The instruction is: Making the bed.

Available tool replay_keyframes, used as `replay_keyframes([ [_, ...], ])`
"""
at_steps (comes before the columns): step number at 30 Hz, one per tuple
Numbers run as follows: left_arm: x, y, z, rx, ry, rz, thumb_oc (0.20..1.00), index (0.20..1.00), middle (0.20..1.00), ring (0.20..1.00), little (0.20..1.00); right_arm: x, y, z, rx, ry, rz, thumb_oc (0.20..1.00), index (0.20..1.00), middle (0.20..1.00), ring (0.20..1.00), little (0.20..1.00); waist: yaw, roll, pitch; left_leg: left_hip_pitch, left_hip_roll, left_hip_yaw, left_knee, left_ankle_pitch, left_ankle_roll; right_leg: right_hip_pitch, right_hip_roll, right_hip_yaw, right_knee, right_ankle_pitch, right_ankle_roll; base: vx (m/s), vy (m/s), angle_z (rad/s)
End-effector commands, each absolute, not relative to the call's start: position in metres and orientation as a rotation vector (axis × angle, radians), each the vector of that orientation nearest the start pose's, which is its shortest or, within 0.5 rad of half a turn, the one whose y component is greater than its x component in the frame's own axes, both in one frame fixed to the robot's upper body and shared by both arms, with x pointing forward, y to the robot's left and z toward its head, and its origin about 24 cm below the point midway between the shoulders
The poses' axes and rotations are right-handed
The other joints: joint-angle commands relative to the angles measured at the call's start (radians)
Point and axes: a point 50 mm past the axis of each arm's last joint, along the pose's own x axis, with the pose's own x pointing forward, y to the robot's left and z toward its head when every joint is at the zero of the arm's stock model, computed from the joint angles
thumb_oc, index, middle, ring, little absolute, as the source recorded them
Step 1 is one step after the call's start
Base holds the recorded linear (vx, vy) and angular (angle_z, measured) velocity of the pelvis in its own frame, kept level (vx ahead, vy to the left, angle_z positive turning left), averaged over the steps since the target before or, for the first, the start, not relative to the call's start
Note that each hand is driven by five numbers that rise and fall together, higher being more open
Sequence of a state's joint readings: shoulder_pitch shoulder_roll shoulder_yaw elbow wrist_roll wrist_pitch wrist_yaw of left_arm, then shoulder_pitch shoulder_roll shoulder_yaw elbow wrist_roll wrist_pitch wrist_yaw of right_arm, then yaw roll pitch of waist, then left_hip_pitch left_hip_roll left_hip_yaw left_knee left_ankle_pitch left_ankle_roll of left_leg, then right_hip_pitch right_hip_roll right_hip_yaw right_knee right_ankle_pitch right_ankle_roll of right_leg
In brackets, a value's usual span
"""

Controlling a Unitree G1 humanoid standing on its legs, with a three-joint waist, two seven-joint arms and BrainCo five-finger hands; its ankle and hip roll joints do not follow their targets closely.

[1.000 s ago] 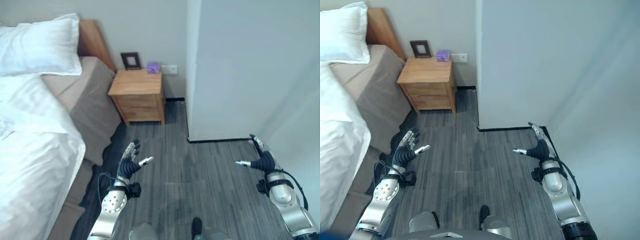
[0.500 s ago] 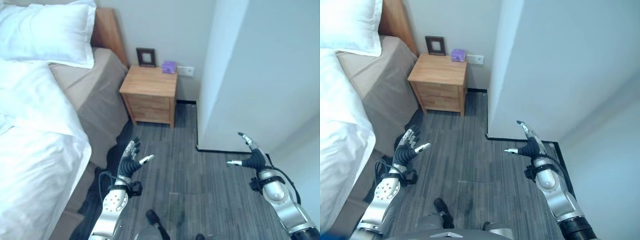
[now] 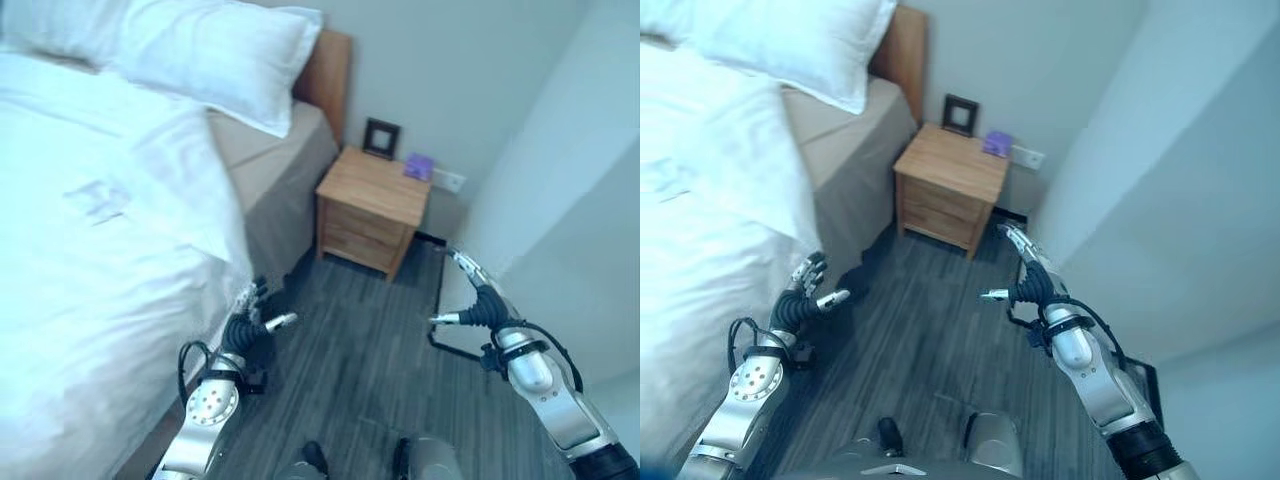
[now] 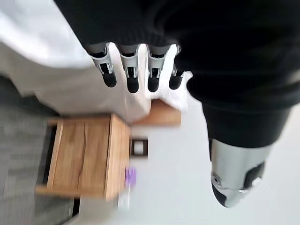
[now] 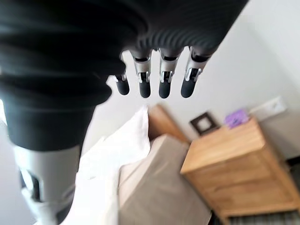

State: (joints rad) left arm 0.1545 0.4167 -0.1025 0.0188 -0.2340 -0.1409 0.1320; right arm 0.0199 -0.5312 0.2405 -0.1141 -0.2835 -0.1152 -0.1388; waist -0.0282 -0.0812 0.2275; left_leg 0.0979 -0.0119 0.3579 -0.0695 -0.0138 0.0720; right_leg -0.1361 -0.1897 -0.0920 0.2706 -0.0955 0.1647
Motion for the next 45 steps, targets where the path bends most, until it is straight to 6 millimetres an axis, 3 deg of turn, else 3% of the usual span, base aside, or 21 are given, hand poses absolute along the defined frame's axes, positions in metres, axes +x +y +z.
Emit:
replay_keyframes([
  [1,0.225,0.214,0.048,0.16,-0.059,0.012,1.0,1.0,1.0,1.0,1.0,0.247,-0.184,0.092,-0.755,-0.313,0.117,1.0,1.0,1.0,1.0,1.0,-0.044,-0.018,-0.002,0.021,0.11,0.003,-0.014,-0.039,-0.064,0.07,0.091,0.133,-0.079,-0.006,-0.01,0.12,-0.161,1.07],
  [6,0.222,0.221,0.044,0.175,-0.038,0.026,1.0,1.0,1.0,1.0,1.0,0.246,-0.185,0.084,-0.771,-0.271,0.137,1.0,1.0,1.0,1.0,1.0,-0.028,-0.027,-0.033,0.033,0.093,-0.044,0.003,-0.058,-0.073,0.154,0.049,0.13,-0.238,0.039,-0.016,0.11,-0.14,0.85],
  [11,0.212,0.224,0.036,0.154,-0.004,0.042,1.0,1.0,1.0,1.0,1.0,0.24,-0.194,0.076,-0.771,-0.215,0.13,1.0,1.0,1.0,1.0,1.0,-0.035,0.003,-0.058,0.051,0.112,-0.046,0.011,-0.055,-0.094,0.228,0.046,0.081,-0.305,0.04,-0.032,0.09,-0.098,-0.02],
  [12,0.24,0.216,0.035,0.103,-0.025,0.03,1.0,1.0,1.0,1.0,1.0,0.254,-0.193,0.035,-0.305,-0.022,0.053,1.0,1.0,1.0,1.0,1.0,-0.058,0.047,-0.055,0.024,0.063,-0.019,-0.018,-0.097,-0.057,0.1,0.057,-0.046,-0.174,0.033,-0.025,0.1,-0.086,0.07],
  [18,0.229,0.217,0.026,0.099,0.018,0.034,1.0,1.0,1.0,1.0,1.0,0.251,-0.193,0.032,-0.322,-0.001,0.083,1.0,1.0,1.0,1.0,1.0,-0.04,0.038,-0.084,0.042,0.067,-0.006,-0.018,-0.1,-0.064,0.137,0.054,-0.075,-0.203,0.053,-0.02,0.11,-0.027,-0.03],
  [20,0.228,0.219,0.025,0.127,0.031,0.034,1.0,1.0,1.0,1.0,1.0,0.252,-0.192,0.032,-0.337,0.0,0.093,1.0,1.0,1.0,1.0,1.0,-0.037,0.043,-0.072,0.043,0.073,-0.007,-0.018,-0.102,-0.058,0.1,0.056,-0.088,-0.095,0.041,-0.009,0.05,0.013,-0.15],
  [21,0.227,0.221,0.027,0.155,0.023,0.047,1.0,1.0,1.0,1.0,1.0,0.254,-0.191,0.033,-0.365,-0.002,0.103,1.0,1.0,1.0,1.0,1.0,-0.043,0.054,-0.057,0.052,0.077,-0.011,-0.018,-0.108,-0.052,0.037,0.057,-0.083,0.041,0.061,0.028,0.07,0.0,-0.36],
  [23,0.227,0.224,0.031,0.178,0.009,0.059,1.0,1.0,1.0,1.0,1.0,0.256,-0.191,0.036,-0.377,-0.014,0.103,1.0,1.0,1.0,1.0,1.0,-0.046,0.061,-0.053,0.055,0.087,-0.007,-0.018,-0.109,-0.054,-0.012,0.055,-0.085,0.083,0.075,0.035,0.2,-0.083,-0.4],
  [25,0.232,0.225,0.04,0.191,-0.034,0.058,1.0,1.0,1.0,1.0,1.0,0.257,-0.192,0.041,-0.38,-0.037,0.101,1.0,1.0,1.0,1.0,1.0,-0.053,0.062,-0.052,0.061,0.101,-0.012,-0.018,-0.113,-0.071,-0.01,0.043,-0.103,-0.013,0.031,-0.001,0.27,-0.17,-0.2],
  [31,0.246,0.22,0.064,0.191,-0.155,0.053,1.0,1.0,1.0,1.0,1.0,0.25,-0.199,0.04,-0.427,-0.033,0.089,1.0,1.0,1.0,1.0,1.0,-0.071,0.041,-0.069,0.13,0.146,-0.029,-0.016,-0.13,-0.137,0.012,0.04,-0.084,-0.215,0.068,-0.027,0.36,-0.323,0.4],
  [33,0.241,0.214,0.06,0.125,-0.146,0.044,1.0,1.0,1.0,1.0,1.0,0.253,-0.201,0.05,-0.478,-0.077,0.115,1.0,1.0,1.0,1.0,1.0,-0.047,0.043,-0.054,0.036,0.238,-0.069,0.347,-0.025,-0.173,0.14,0.097,-0.104,-0.259,0.016,-0.108,0.57,-0.656,0.41],
  [34,0.241,0.211,0.058,0.091,-0.139,0.043,1.0,1.0,1.0,1.0,1.0,0.257,-0.201,0.057,-0.514,-0.102,0.124,1.0,1.0,1.0,1.0,1.0,-0.027,0.026,-0.025,-0.044,0.263,-0.096,0.556,0.017,-0.162,0.196,0.115,-0.118,-0.287,-0.007,-0.149,0.46,-0.611,-0.17],
  [35,0.241,0.209,0.056,0.082,-0.134,0.042,1.0,1.0,1.0,1.0,1.0,0.26,-0.201,0.06,-0.532,-0.113,0.129,1.0,1.0,1.0,1.0,1.0,-0.02,0.016,-0.009,-0.082,0.27,-0.084,0.628,0.008,-0.15,0.223,0.116,-0.124,-0.299,-0.017,-0.161,0.41,-0.405,-0.17],
  [37,0.227,0.214,0.043,0.076,-0.076,0.066,1.0,1.0,1.0,1.0,1.0,0.262,-0.202,0.062,-0.576,-0.11,0.129,1.0,1.0,1.0,1.0,1.0,0.007,0.001,-0.007,-0.22,0.205,0.08,0.495,-0.108,-0.127,0.313,0.109,-0.121,-0.315,-0.091,-0.14,0.62,-0.145,-0.14],
  [38,0.223,0.218,0.038,0.082,-0.05,0.079,1.0,1.0,1.0,1.0,1.0,0.262,-0.204,0.061,-0.578,-0.106,0.122,1.0,1.0,1.0,1.0,1.0,0.003,0.007,-0.006,-0.235,0.205,0.155,0.452,-0.095,-0.126,0.323,0.122,-0.134,-0.308,-0.104,-0.14,0.65,-0.062,0.12],
  [39,0.215,0.224,0.034,0.083,-0.022,0.102,1.0,1.0,1.0,1.0,1.0,0.261,-0.205,0.062,-0.597,-0.111,0.116,1.0,1.0,1.0,1.0,1.0,-0.009,0.015,-0.018,-0.218,0.211,0.329,0.38,-0.074,-0.124,0.326,0.135,-0.171,-0.265,-0.145,-0.144,0.49,-0.025,0.31],
  [40,0.209,0.228,0.03,0.083,0.004,0.107,1.0,1.0,1.0,1.0,1.0,0.262,-0.204,0.064,-0.625,-0.122,0.118,1.0,1.0,1.0,1.0,1.0,-0.006,0.017,-0.027,-0.197,0.212,0.391,0.331,-0.073,-0.096,0.331,0.141,-0.207,-0.2,-0.166,-0.144,0.53,0.041,0.27],
  [42,0.207,0.229,0.025,0.103,0.037,0.101,1.0,1.0,1.0,1.0,1.0,0.262,-0.197,0.065,-0.637,-0.138,0.143,1.0,1.0,1.0,1.0,1.0,0.004,0.017,-0.04,-0.145,0.145,0.343,0.229,-0.09,-0.054,0.306,0.121,-0.254,-0.02,-0.136,-0.086,0.44,0.154,0.51],
  [43,0.209,0.23,0.022,0.134,0.056,0.099,1.0,1.0,1.0,1.0,1.0,0.262,-0.192,0.067,-0.653,-0.157,0.159,1.0,1.0,1.0,1.0,1.0,-0.005,0.008,-0.03,-0.089,0.096,0.326,0.195,-0.124,-0.006,0.239,0.064,-0.278,0.193,0.014,0.032,0.42,0.148,0.1],
  [44,0.21,0.232,0.019,0.16,0.076,0.107,1.0,1.0,1.0,1.0,1.0,0.262,-0.187,0.068,-0.646,-0.169,0.167,1.0,1.0,1.0,1.0,1.0,-0.016,0.007,-0.022,-0.065,0.073,0.297,0.17,-0.133,0.014,0.192,0.048,-0.245,0.316,0.079,0.067,0.47,-0.017,0.54],
  [45,0.214,0.234,0.023,0.187,0.061,0.114,1.0,1.0,1.0,1.0,1.0,0.263,-0.178,0.074,-0.612,-0.208,0.173,1.0,1.0,1.0,1.0,1.0,-0.05,0.03,0.001,-0.003,0.063,0.203,0.099,-0.127,0.029,0.054,-0.02,-0.172,0.415,0.036,0.045,0.32,-0.179,0.56],
])
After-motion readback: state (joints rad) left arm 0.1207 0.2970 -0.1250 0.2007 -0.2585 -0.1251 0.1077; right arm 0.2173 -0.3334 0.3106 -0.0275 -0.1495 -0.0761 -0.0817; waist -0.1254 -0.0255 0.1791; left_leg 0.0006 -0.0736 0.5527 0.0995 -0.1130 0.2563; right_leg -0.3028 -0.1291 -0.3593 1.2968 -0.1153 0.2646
